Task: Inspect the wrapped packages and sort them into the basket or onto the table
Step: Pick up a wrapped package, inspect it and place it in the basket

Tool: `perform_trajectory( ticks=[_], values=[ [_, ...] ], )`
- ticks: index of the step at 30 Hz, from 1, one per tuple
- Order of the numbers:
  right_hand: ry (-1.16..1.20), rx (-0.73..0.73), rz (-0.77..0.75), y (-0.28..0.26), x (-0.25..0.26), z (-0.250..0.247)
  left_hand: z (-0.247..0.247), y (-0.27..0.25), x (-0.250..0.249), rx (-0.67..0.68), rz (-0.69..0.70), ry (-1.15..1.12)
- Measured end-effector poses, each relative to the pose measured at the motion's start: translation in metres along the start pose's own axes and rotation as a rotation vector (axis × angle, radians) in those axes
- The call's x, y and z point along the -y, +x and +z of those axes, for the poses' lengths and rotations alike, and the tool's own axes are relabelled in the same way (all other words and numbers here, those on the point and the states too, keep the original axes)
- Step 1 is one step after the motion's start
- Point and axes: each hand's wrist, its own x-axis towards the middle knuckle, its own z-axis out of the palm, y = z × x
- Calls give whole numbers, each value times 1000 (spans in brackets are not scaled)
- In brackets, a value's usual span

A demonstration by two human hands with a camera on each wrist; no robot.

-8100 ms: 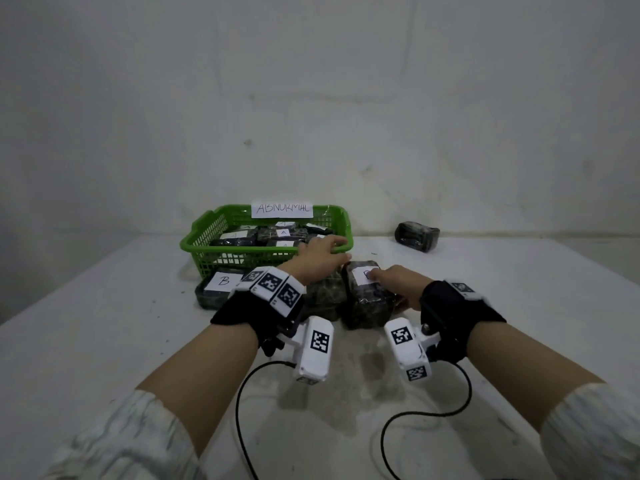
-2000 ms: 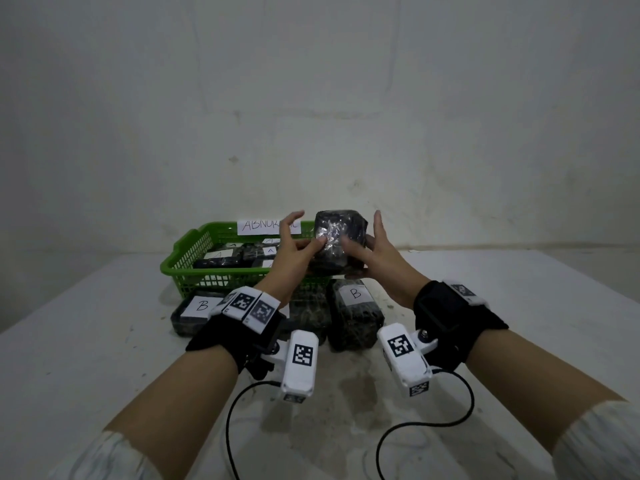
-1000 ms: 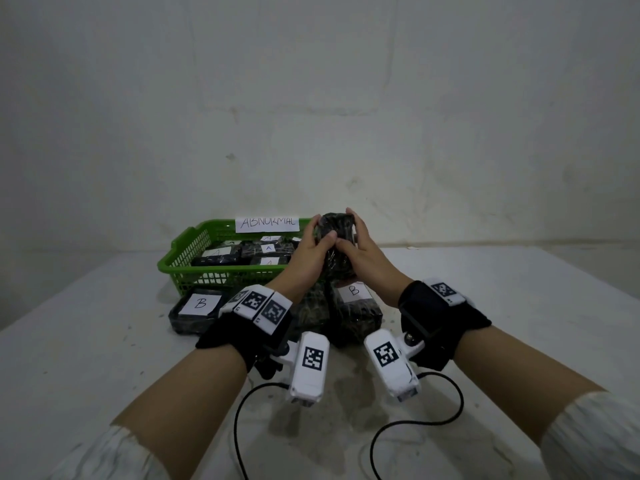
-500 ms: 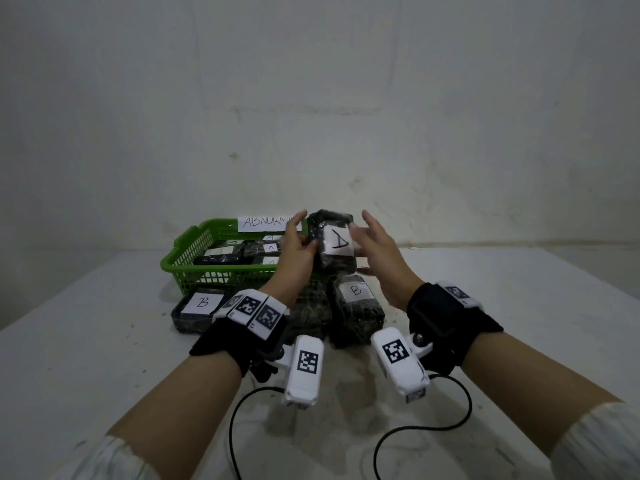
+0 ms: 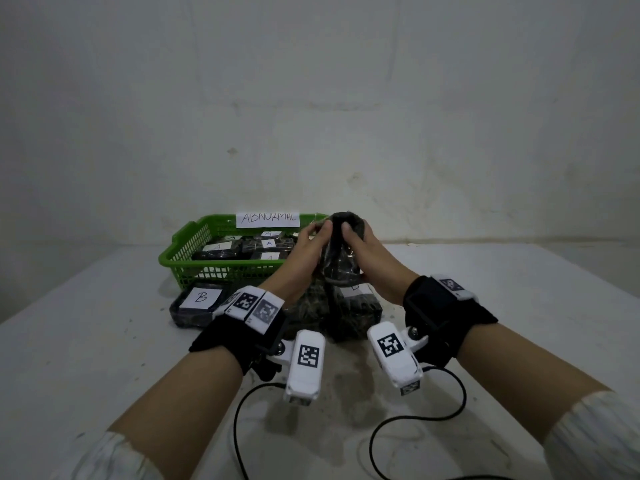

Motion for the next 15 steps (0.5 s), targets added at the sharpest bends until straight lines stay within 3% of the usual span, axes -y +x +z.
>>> perform_trajectory(
  ticks=[5,9,12,15],
  values=[
    [-60,-83,-97,-1,7,9,1,1,7,-13,23,-4],
    [-124,-139,-171,-1,7,16,6,4,6,-72,93,166],
    [-87,-48,-133,-2,8,14,5,4,6,-119,145,158],
    [-195,53,-136,-6,7,14,3,4,2,-129,140,105]
  ],
)
